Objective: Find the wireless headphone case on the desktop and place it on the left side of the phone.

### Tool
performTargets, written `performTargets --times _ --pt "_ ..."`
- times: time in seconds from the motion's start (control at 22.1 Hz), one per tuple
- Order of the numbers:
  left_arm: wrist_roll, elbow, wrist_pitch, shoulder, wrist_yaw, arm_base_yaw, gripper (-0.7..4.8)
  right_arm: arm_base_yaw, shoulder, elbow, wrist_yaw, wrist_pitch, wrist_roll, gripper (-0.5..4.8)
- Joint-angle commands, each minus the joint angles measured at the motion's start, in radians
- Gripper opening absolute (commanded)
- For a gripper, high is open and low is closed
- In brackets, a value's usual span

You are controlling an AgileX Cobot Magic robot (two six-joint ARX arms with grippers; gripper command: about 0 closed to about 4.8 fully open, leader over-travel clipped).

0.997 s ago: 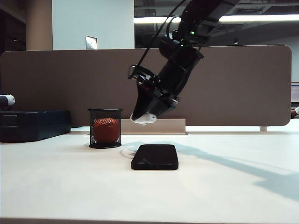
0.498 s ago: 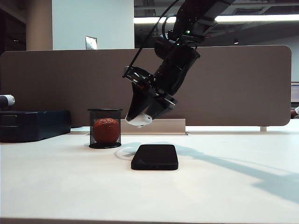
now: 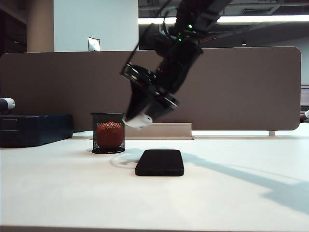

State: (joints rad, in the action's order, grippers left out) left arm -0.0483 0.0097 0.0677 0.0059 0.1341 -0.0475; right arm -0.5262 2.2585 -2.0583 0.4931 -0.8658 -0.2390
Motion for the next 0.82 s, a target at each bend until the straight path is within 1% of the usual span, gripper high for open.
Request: performTargets --times 0.05,0.36,0.59,0.82 --pt "0.003 0.002 -0.010 0.000 0.001 -0.001 -0.05 -0.014 -0.029 -0.004 0.007 0.005 -0.001 -0.02" --pt "0.003 0.003 -0.010 0.001 0.001 -0.001 -0.05 -0.031 -0.040 -0.002 0.033 -0.006 0.005 -0.02" --pt "0.003 0.003 -0.010 0.001 0.001 -0.001 -0.05 -0.063 -0.040 0.004 0.029 -0.027 0.019 -0.02" --pt "0.003 0.003 -0.010 0.001 0.001 -0.001 -0.05 -0.083 -0.040 0.055 0.030 0.003 0.028 -0.02"
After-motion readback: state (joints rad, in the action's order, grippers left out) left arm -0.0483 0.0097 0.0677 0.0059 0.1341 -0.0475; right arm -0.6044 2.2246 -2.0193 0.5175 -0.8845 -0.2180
